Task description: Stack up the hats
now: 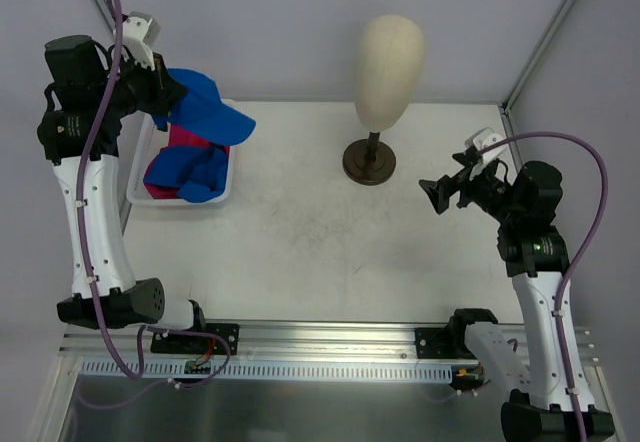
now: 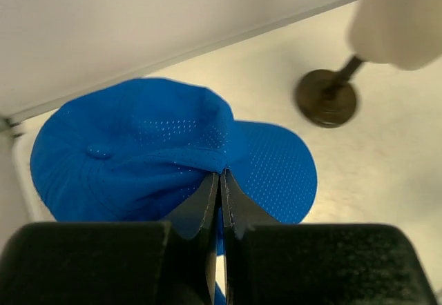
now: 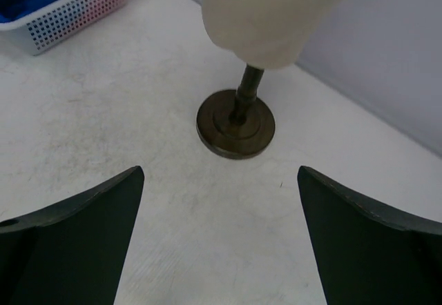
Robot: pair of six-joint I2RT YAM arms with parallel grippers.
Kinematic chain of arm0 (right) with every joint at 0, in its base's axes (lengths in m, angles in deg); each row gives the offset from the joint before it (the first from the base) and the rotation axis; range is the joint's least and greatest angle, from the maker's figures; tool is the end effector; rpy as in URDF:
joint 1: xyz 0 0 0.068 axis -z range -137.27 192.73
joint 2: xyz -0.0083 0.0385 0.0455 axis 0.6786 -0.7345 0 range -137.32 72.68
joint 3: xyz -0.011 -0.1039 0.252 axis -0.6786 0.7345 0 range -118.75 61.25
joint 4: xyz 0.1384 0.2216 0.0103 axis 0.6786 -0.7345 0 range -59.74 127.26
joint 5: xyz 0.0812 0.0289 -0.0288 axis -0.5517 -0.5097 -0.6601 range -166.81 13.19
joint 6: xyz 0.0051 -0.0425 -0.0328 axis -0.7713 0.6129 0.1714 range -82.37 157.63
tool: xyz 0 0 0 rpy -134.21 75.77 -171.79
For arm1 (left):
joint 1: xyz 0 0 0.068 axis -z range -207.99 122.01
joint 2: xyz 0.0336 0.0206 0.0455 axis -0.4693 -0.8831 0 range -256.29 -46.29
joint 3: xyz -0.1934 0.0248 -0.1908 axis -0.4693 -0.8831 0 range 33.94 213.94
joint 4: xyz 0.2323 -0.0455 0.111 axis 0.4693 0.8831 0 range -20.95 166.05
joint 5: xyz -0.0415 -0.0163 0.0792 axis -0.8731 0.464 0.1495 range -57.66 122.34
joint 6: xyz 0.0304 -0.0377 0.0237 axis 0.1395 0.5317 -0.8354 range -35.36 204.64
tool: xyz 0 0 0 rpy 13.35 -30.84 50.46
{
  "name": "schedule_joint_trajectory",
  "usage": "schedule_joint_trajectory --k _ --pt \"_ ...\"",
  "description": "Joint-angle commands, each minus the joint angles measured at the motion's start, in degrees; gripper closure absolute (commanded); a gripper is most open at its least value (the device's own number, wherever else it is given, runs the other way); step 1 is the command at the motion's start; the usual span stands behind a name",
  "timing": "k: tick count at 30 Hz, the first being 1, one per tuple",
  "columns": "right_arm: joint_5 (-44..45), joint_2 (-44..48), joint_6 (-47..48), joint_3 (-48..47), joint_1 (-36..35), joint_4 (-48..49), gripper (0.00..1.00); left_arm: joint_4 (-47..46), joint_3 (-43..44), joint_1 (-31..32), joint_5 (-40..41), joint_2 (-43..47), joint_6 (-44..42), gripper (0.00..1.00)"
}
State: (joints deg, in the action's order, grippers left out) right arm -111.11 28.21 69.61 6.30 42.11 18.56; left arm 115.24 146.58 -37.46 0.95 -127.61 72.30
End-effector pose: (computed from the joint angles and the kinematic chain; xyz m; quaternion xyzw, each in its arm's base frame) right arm 0.1637 0.0218 0.3873 -0.3880 0.6391 0.0456 0.6625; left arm 0.2587 0.0244 0.5263 0.1840 0.7587 -0.0995 0.6169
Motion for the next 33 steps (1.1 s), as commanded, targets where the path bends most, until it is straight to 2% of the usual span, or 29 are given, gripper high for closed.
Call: schedule_joint_trajectory --k 1,5,7,9,10,12,18,21,24,27,28,29,31,32,33 --pt "-3.8 1.8 1.2 -0.5 -4.1 15.4 0.01 -0.3 0.7 -0.3 -16.7 0.1 12.1 1.00" --pt "-3.1 2.5 -1.8 1.6 -11.5 28.2 0.00 -3.0 0.0 -0.2 -22.8 0.9 22.9 1.00" --pt "-0.6 2.8 -0.9 4.2 -18.9 31.5 0.01 -7.2 -3.2 -0.2 -24.8 3.0 25.9 1.00" --pt "5.5 2.9 5.8 6.9 -25.4 36.2 0.00 -9.7 -6.1 -0.1 -28.3 3.6 30.3 1.00" --pt "7.3 2.5 8.9 9.3 -31.7 37.1 0.01 -11.2 -7.0 0.0 -30.0 3.8 32.0 1.00" --pt "10.3 0.3 16.0 11.4 -36.6 41.1 0.00 -15.4 -9.1 0.0 -34.4 3.8 36.8 1.00" --pt "14.1 -6.9 21.1 14.1 -48.8 54.5 0.01 -19.7 -9.5 0.4 -41.0 3.2 42.8 1.00" --pt "15.7 -10.8 26.5 13.8 -52.0 59.3 0.01 -21.3 -9.5 1.0 -42.3 3.2 46.0 1.00" --pt "16.7 -14.9 24.6 10.9 -53.1 62.8 0.00 -23.0 -11.3 1.9 -42.3 3.7 49.3 1.00" --pt "16.9 -18.2 25.8 9.0 -54.3 66.1 0.00 -30.8 -15.6 2.9 -43.0 5.1 56.8 1.00" --pt "16.9 -19.0 26.1 8.5 -54.9 66.7 0.01 -37.8 -16.9 3.4 -43.3 6.0 59.8 1.00" --pt "16.9 -19.7 26.2 7.9 -55.1 67.0 0.00 -43.1 -18.8 3.5 -43.7 6.4 67.5 1.00" --pt "17.2 -21.9 26.2 6.0 -55.4 67.8 0.00 -53.8 -23.9 4.0 -43.9 7.7 75.7 1.00" --pt "17.6 -22.6 26.0 5.1 -55.4 68.3 0.00 -59.4 -25.1 5.0 -44.1 8.1 78.7 1.00" --pt "18.5 -23.1 25.4 4.3 -55.3 68.3 0.01 -59.6 -26.1 5.7 -44.2 8.5 78.3 1.00"
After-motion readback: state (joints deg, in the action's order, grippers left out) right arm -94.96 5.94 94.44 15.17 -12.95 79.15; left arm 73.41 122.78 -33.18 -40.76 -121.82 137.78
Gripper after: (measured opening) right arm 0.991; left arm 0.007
